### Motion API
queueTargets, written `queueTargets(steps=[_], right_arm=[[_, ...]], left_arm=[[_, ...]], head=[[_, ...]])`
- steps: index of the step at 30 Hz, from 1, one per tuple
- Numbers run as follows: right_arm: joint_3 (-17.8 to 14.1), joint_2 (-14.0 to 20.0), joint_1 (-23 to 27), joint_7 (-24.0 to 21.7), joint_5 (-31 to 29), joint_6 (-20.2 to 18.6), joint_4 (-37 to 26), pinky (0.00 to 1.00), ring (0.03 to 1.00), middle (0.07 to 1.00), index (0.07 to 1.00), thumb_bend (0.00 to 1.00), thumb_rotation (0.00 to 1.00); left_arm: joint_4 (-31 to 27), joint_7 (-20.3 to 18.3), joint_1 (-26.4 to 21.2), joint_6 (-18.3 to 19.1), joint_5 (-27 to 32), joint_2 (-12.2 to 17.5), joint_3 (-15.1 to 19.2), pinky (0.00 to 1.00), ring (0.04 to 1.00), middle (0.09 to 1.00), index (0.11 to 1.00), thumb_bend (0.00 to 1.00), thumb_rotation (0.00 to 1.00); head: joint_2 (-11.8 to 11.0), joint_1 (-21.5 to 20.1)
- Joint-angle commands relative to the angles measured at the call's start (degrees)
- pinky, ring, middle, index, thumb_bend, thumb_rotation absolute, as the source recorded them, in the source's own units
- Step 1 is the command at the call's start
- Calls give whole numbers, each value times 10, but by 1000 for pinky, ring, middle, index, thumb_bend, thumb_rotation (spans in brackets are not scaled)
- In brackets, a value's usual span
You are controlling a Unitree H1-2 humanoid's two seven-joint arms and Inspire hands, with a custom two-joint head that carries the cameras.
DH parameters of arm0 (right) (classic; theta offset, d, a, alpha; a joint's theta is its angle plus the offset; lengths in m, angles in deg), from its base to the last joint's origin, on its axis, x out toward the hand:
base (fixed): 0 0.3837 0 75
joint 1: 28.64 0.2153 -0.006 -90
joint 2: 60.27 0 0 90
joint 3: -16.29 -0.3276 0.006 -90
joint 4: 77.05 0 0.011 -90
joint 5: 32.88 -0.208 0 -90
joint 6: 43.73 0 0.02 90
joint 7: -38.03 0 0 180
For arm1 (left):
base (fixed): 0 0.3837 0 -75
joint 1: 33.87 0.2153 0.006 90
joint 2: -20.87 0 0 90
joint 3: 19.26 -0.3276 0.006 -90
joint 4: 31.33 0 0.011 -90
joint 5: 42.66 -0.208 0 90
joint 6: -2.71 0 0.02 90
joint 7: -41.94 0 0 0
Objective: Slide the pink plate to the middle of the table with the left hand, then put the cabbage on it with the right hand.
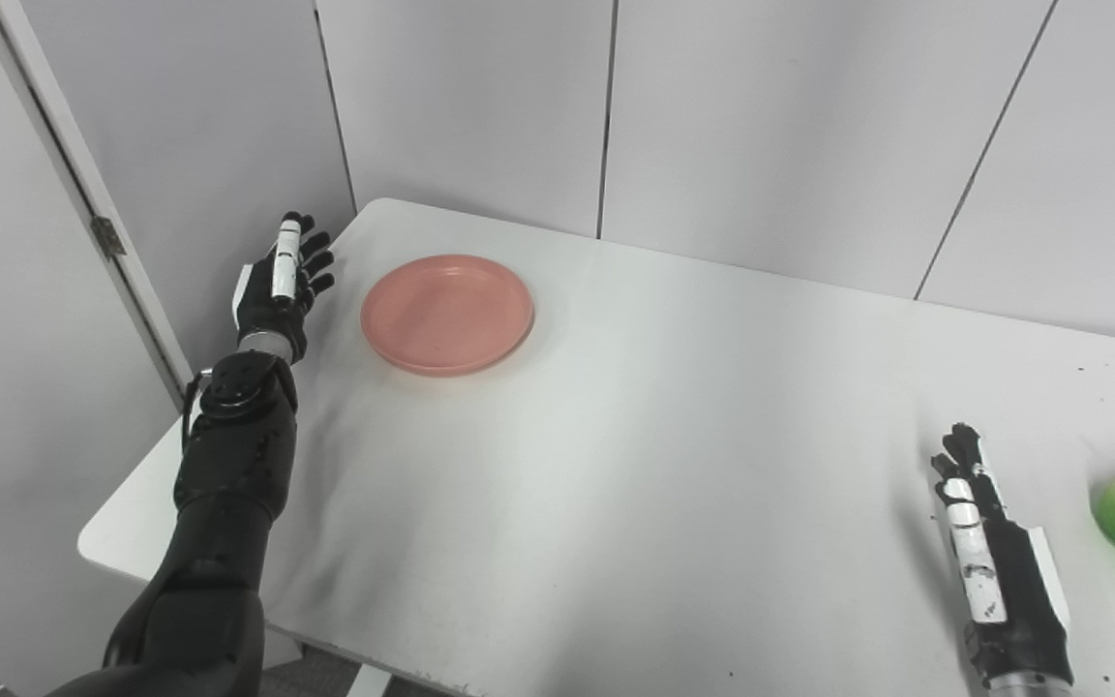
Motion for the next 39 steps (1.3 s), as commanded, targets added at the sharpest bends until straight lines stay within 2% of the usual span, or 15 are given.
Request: queueTargets(steps=[1, 14, 19, 28, 39], right_arm=[[-3, 0, -9, 2, 1, -1, -3, 980, 968, 978, 979, 188, 1000], [-1, -3, -13, 3, 6, -5, -14, 966, 959, 973, 975, 196, 1000], [0, -4, -14, 4, 8, -5, -16, 963, 956, 973, 977, 205, 1000], [0, -7, -16, 6, 11, 2, -19, 950, 951, 964, 968, 204, 1000], [4, -8, -15, 9, 20, 0, -20, 942, 948, 963, 967, 204, 1000]], left_arm=[[6, 6, -40, -27, 2, 24, 2, 872, 883, 877, 864, 401, 1000], [63, 18, -48, -41, 0, 5, -13, 825, 841, 839, 823, 387, 1000], [60, -2, -33, -58, 7, -13, -24, 821, 838, 844, 817, 384, 1000], [105, -31, -26, -96, 27, -45, -38, 840, 859, 857, 837, 397, 1000], [48, -60, 10, -78, 46, -85, -50, 841, 850, 850, 840, 391, 1000]], head=[[1, 0], [7, -3], [11, -7], [18, -10], [24, -23]])
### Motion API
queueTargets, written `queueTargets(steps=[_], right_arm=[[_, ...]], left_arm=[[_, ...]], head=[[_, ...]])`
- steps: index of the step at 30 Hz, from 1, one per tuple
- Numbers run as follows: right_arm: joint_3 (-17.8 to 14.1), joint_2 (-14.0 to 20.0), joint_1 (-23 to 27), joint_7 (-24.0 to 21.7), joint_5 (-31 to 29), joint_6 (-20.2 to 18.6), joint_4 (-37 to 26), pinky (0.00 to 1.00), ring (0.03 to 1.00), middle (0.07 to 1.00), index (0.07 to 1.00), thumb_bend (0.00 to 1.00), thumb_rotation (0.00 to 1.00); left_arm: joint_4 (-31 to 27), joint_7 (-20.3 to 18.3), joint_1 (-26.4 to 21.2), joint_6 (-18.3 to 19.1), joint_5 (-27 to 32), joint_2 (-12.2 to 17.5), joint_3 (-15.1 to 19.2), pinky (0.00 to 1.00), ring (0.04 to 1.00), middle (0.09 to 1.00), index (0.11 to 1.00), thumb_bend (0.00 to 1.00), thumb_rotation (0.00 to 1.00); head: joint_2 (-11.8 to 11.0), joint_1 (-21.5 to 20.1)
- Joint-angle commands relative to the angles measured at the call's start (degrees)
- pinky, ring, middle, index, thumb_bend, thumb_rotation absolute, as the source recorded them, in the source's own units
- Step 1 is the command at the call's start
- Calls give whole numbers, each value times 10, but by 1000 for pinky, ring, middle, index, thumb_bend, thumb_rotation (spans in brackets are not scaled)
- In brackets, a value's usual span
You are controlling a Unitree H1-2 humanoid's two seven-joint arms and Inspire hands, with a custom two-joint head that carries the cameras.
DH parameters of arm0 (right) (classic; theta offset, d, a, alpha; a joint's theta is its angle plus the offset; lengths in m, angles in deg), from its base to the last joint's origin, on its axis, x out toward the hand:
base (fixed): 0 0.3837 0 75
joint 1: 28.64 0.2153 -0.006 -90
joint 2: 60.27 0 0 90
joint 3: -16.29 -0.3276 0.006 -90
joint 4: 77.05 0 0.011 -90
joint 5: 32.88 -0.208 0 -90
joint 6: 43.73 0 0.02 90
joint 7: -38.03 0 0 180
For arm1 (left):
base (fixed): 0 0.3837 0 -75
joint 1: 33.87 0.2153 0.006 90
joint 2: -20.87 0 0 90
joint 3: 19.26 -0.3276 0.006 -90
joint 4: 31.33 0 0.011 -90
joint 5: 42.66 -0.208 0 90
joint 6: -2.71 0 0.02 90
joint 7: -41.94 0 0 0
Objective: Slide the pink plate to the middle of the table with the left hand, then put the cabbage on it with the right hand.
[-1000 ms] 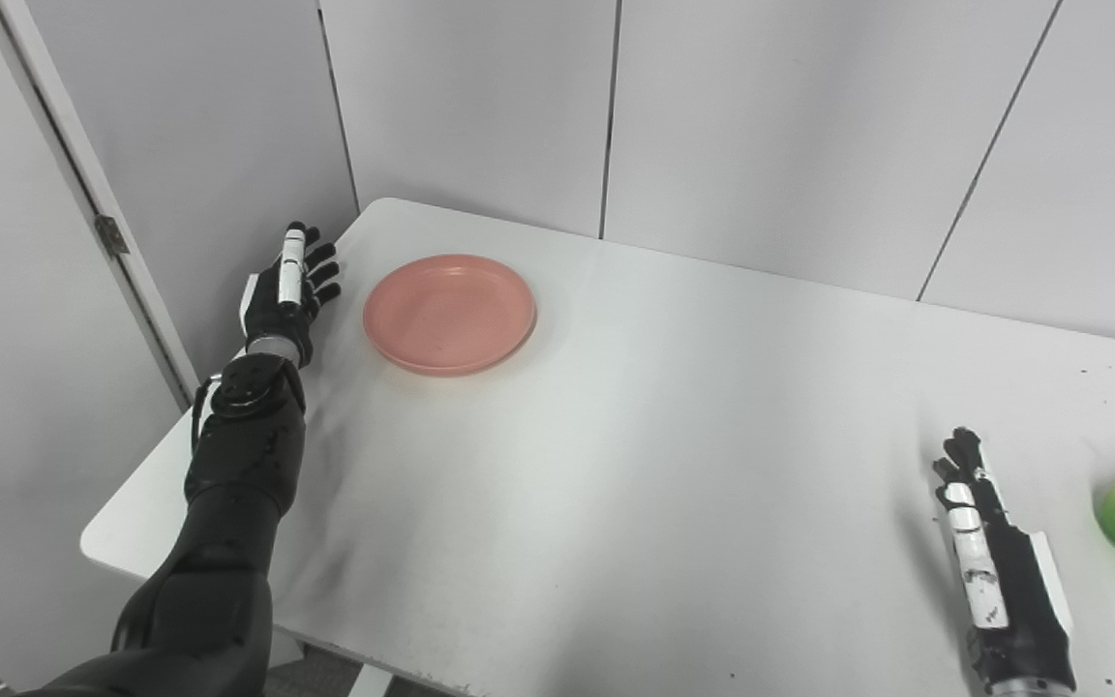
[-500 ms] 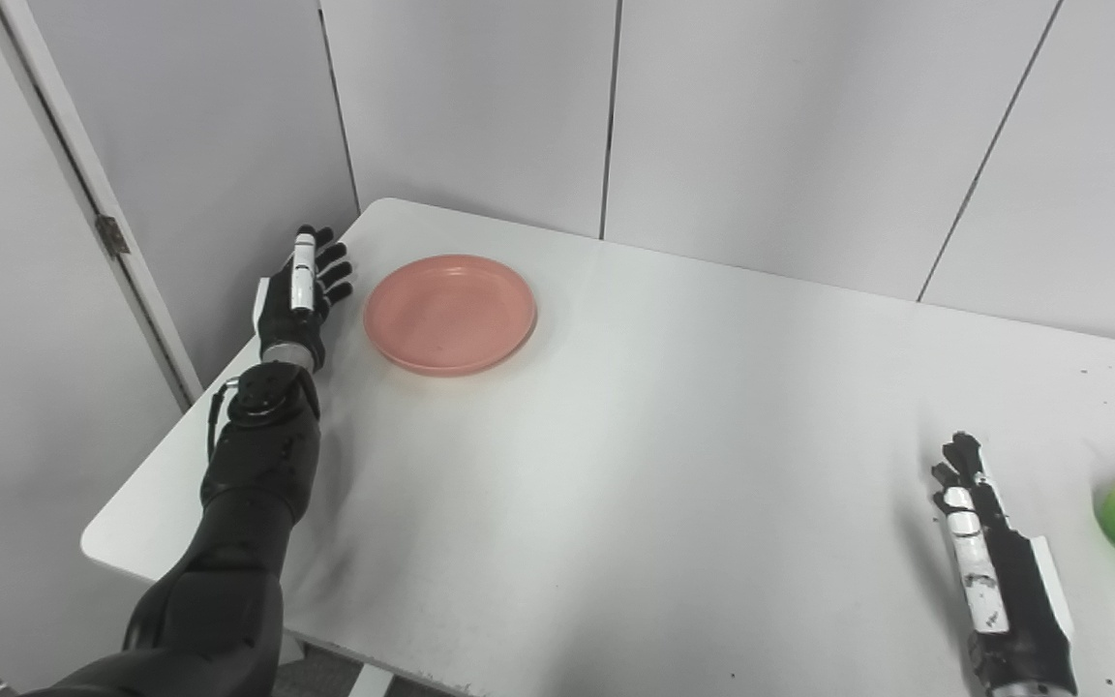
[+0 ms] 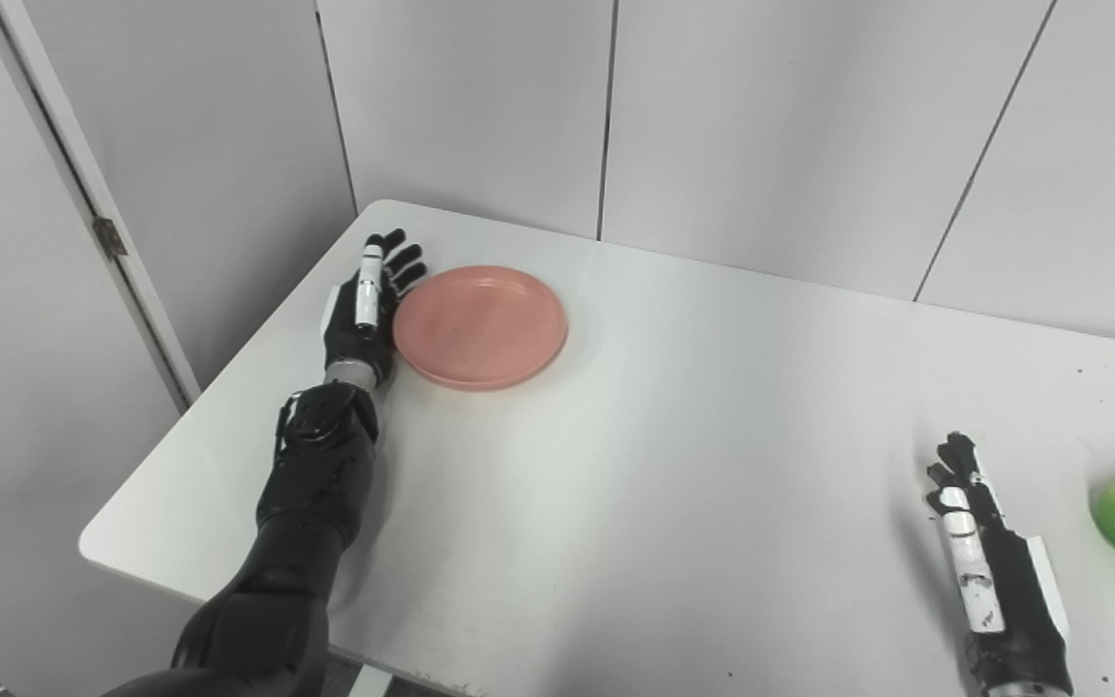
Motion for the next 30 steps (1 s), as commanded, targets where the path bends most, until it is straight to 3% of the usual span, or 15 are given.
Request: queueTargets(steps=[1, 10, 18, 30], right_arm=[[1, -5, -4, 5, 1, 9, -7, 940, 947, 963, 966, 202, 1000], [2, -13, -5, 11, 16, -5, -14, 936, 937, 949, 956, 230, 1000], [4, -15, -1, 11, 18, 16, 0, 934, 936, 948, 955, 256, 1000], [8, -25, -1, 13, 24, 3, -2, 930, 936, 946, 952, 290, 1000]], left_arm=[[0, -5, 17, 30, 6, -11, -7, 841, 850, 850, 840, 391, 1000], [-70, -8, 42, 74, 3, -33, -35, 827, 841, 836, 824, 397, 1000], [-129, -7, 54, 121, -2, -54, -55, 854, 845, 841, 828, 388, 1000], [-243, -8, 82, 173, -11, -111, -113, 855, 848, 842, 832, 403, 1000]], head=[[1, -3], [8, -27], [13, -49], [21, -86]])
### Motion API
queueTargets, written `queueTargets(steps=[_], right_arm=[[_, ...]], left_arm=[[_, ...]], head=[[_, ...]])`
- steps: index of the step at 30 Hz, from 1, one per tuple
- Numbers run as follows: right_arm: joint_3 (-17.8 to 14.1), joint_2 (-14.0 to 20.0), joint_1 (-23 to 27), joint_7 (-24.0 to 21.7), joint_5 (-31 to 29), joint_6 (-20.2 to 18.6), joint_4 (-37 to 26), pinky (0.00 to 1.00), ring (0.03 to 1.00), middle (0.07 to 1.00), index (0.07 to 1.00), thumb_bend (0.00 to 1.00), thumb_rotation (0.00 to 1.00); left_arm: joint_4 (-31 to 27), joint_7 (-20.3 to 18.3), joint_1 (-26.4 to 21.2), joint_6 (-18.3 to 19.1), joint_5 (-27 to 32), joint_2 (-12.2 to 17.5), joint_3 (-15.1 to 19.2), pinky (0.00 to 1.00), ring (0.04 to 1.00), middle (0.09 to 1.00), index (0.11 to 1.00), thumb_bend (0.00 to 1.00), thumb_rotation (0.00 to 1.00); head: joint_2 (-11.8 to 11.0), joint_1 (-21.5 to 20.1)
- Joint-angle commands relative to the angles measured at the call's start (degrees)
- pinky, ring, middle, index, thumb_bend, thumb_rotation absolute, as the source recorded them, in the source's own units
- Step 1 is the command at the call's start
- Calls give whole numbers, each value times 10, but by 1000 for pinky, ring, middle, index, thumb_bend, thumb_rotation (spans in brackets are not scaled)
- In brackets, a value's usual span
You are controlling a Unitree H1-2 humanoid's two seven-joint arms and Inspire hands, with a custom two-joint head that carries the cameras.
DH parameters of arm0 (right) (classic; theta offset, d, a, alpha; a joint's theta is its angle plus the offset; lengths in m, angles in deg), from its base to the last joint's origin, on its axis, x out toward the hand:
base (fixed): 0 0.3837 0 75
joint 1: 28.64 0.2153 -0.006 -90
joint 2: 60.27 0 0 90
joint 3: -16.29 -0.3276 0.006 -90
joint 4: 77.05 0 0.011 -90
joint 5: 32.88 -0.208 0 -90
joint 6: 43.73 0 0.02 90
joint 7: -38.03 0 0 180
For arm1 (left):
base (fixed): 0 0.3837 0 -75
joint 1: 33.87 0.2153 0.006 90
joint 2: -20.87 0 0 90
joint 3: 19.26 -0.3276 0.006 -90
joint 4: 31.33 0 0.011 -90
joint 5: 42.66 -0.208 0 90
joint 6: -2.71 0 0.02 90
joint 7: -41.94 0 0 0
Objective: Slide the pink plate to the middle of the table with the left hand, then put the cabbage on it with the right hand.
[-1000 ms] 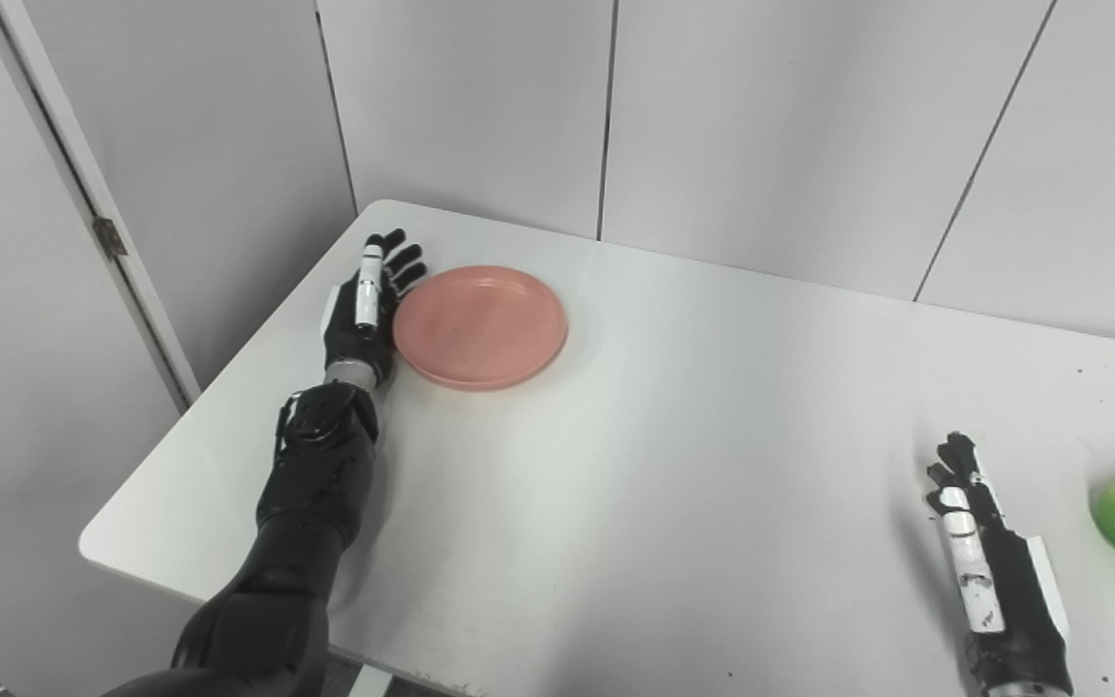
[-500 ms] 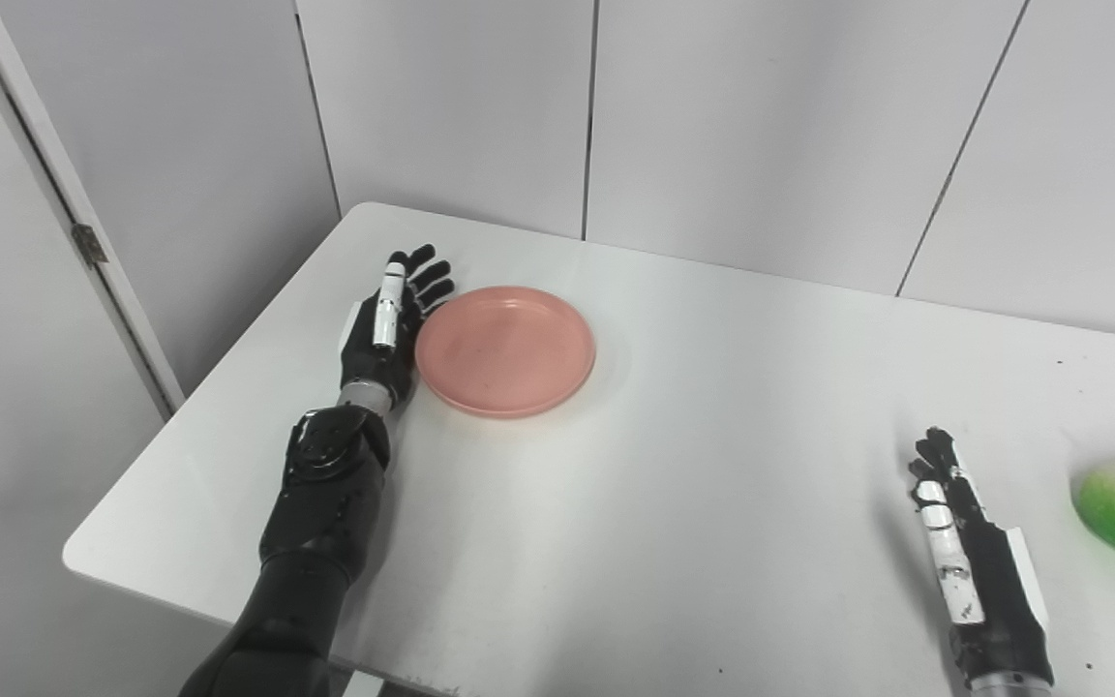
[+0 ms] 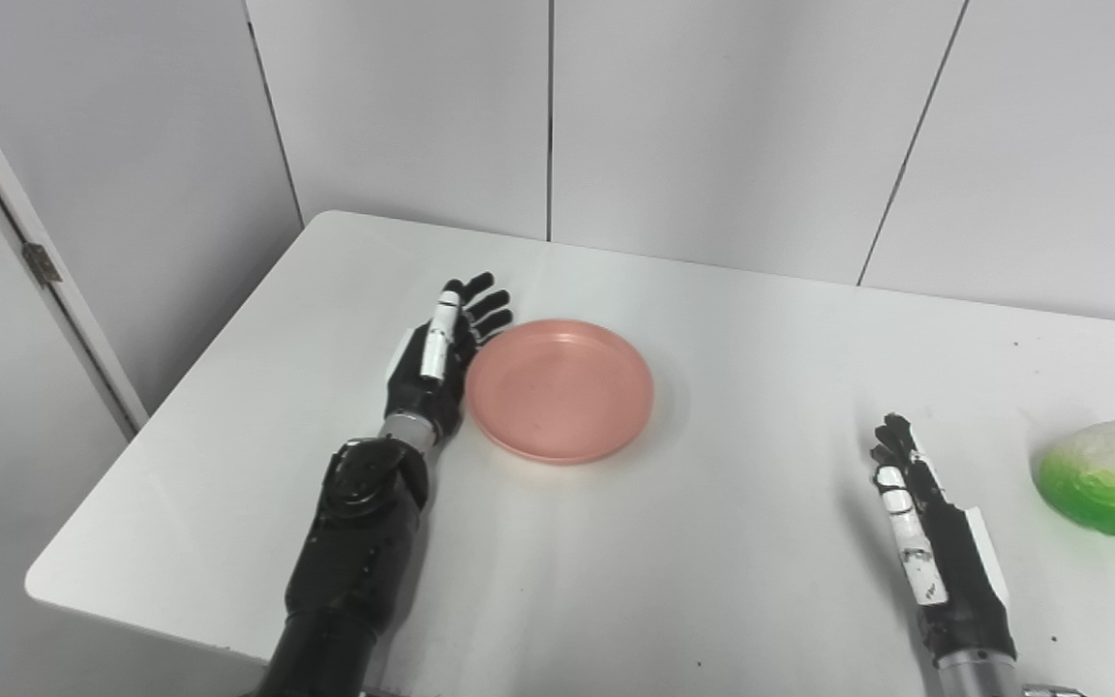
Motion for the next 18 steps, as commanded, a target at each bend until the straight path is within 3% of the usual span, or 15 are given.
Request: queueTargets(steps=[1, 6, 10, 18], right_arm=[[2, -12, 1, 8, -3, 7, 0, 928, 935, 945, 951, 291, 1000], [8, -16, 1, 11, 8, 5, 0, 920, 931, 941, 948, 301, 1000], [9, -20, 2, 17, 14, 13, 5, 903, 922, 936, 939, 277, 1000], [14, -28, 2, 21, 22, 5, -1, 891, 920, 937, 941, 281, 1000]], left_arm=[[-22, 0, 2, 33, -4, -12, -11, 855, 845, 841, 830, 402, 1000], [-64, 0, 11, 55, -28, -21, -40, 849, 831, 836, 825, 409, 1000], [-101, 1, 23, 84, -20, -45, -47, 819, 836, 839, 827, 404, 1000], [-142, -18, 54, 82, -31, -63, -78, 850, 858, 857, 850, 408, 1000]], head=[[1, -6], [4, -26], [8, -37], [17, -64]])
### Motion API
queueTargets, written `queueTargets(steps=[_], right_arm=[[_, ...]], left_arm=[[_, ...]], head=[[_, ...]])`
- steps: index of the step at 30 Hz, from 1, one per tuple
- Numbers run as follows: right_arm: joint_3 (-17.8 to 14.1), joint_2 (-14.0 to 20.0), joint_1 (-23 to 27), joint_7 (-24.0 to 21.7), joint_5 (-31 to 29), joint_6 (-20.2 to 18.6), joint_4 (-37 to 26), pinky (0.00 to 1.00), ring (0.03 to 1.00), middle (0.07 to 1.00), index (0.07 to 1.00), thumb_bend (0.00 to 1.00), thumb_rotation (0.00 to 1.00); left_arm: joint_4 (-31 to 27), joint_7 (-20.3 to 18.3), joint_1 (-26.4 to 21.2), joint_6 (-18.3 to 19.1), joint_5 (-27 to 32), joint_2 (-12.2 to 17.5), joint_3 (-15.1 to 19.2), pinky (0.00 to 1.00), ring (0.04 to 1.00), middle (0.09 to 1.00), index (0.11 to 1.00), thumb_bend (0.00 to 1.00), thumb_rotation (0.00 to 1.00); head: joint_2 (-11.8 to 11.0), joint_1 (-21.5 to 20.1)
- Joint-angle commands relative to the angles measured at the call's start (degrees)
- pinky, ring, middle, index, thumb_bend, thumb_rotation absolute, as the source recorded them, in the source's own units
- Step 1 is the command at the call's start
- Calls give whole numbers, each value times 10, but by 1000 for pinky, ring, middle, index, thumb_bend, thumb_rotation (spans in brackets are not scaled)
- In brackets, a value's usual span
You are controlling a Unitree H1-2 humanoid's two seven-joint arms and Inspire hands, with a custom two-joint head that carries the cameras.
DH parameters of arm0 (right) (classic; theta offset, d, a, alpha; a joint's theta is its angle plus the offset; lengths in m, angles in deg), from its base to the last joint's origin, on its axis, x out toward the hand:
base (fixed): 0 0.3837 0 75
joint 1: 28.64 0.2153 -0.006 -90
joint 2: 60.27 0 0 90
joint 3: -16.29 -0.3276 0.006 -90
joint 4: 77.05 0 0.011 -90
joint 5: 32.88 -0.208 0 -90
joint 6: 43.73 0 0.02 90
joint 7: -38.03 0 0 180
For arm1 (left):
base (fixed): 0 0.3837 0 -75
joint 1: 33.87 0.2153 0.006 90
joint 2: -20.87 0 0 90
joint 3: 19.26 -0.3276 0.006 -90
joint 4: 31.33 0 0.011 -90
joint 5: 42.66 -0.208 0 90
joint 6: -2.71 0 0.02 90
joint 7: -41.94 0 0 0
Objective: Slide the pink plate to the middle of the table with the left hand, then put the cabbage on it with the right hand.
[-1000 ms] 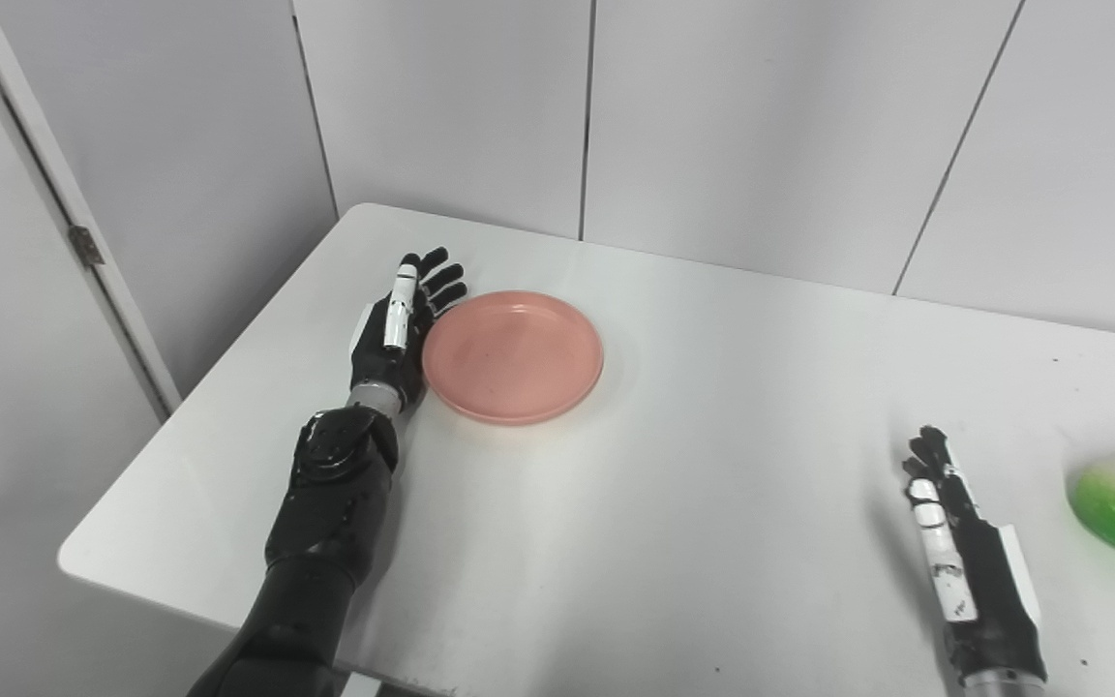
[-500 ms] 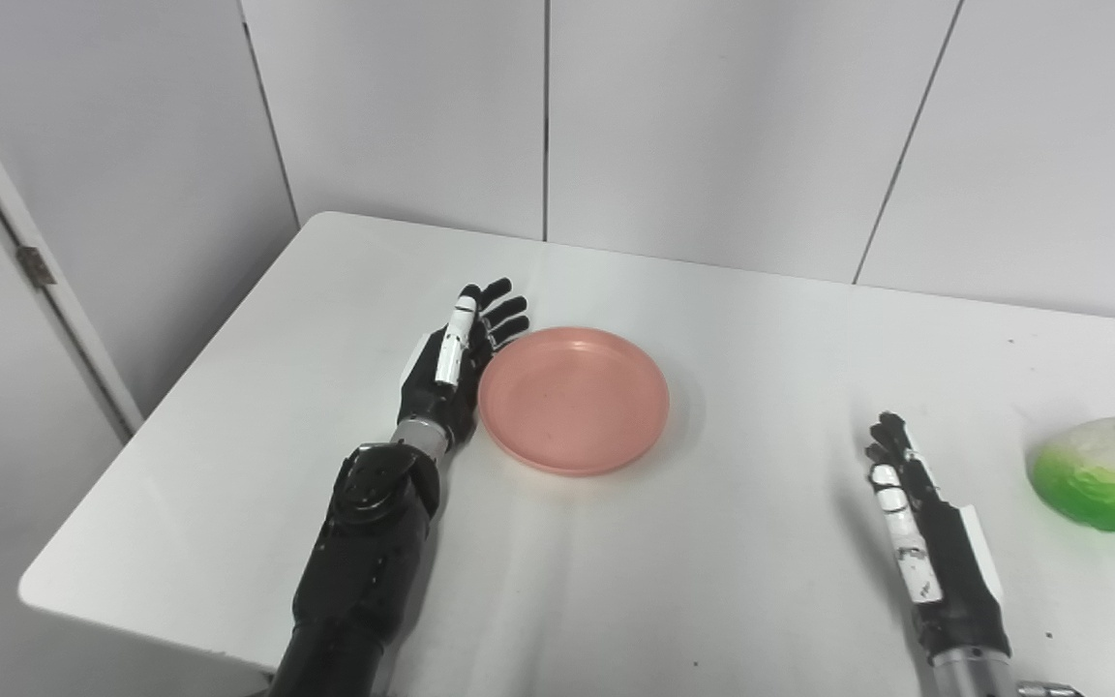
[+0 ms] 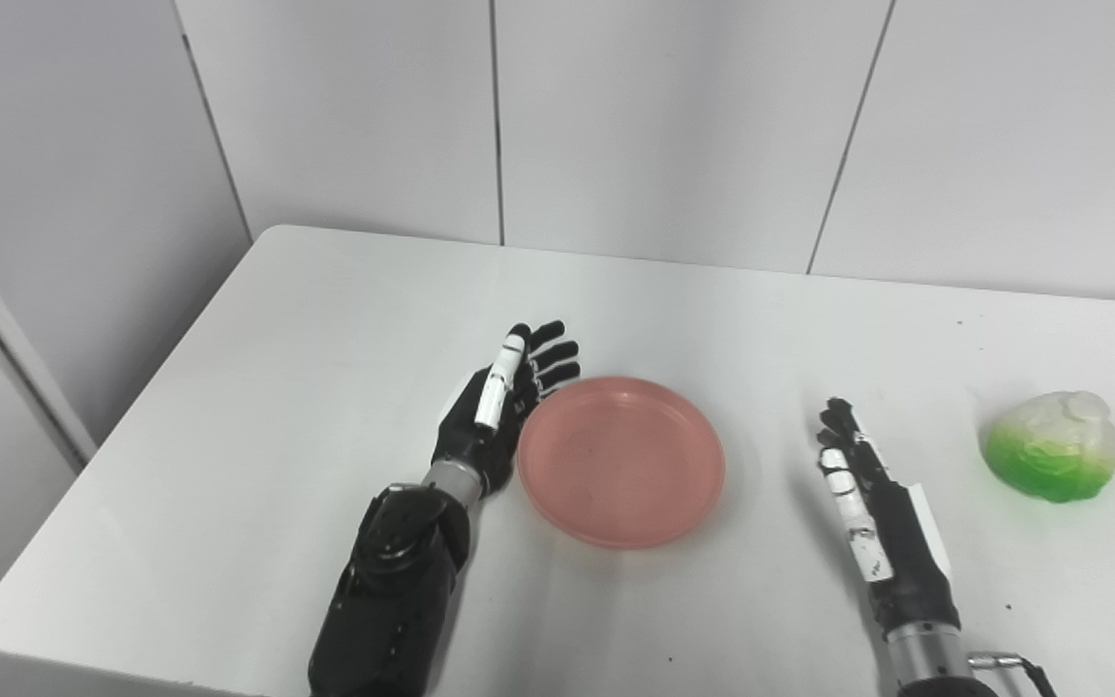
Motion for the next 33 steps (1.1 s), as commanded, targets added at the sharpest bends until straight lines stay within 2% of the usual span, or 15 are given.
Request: queueTargets(steps=[1, 12, 14, 19, 20, 22, 24, 27, 31, 33], right_arm=[[5, -13, 1, 8, -1, 4, -2, 891, 920, 936, 940, 280, 1000], [9, -17, 1, 16, 19, 4, -3, 875, 913, 928, 936, 325, 1000], [10, -18, 2, 15, 18, 3, -4, 880, 919, 931, 938, 327, 1000], [22, -1, 8, 21, 68, 1, -20, 853, 912, 930, 930, 369, 1000], [25, 3, 10, 20, 77, 0, -24, 854, 913, 931, 928, 375, 1000], [30, 12, 16, 14, 97, -14, -41, 853, 911, 931, 926, 387, 1000], [37, 22, 22, 8, 127, -33, -66, 816, 880, 913, 925, 483, 910], [44, 29, 31, 13, 164, -45, -86, 799, 865, 902, 921, 531, 879], [35, 26, 46, 35, 192, -44, -108, 744, 838, 883, 915, 685, 665], [27, 26, 56, 43, 203, -49, -119, 750, 838, 882, 918, 767, 539]], left_arm=[[-13, -11, -3, -2, 0, 3, -4, 854, 863, 864, 856, 408, 1000], [0, -9, 1, -14, 0, 6, 21, 851, 855, 856, 846, 416, 1000], [8, -12, 3, -23, -4, 9, 21, 857, 861, 866, 851, 413, 1000], [48, -24, 7, -75, -8, 15, 24, 867, 873, 882, 868, 403, 1000], [53, -23, 7, -81, -8, 15, 25, 866, 871, 881, 868, 403, 1000], [62, -24, 7, -91, -10, 18, 25, 860, 865, 875, 862, 408, 1000], [72, -26, 7, -100, -12, 23, 26, 855, 865, 874, 861, 428, 1000], [87, -30, 6, -114, -11, 30, 26, 852, 864, 873, 859, 432, 1000], [112, -45, 5, -133, -7, 39, 29, 865, 867, 875, 867, 428, 1000], [122, -50, 6, -136, -3, 41, 33, 868, 868, 873, 864, 429, 1000]], head=[[1, -3], [8, -42], [9, -52], [8, -71], [4, -95], [2, -104], [-2, -120], [-7, -145], [-15, -184], [-18, -199]])
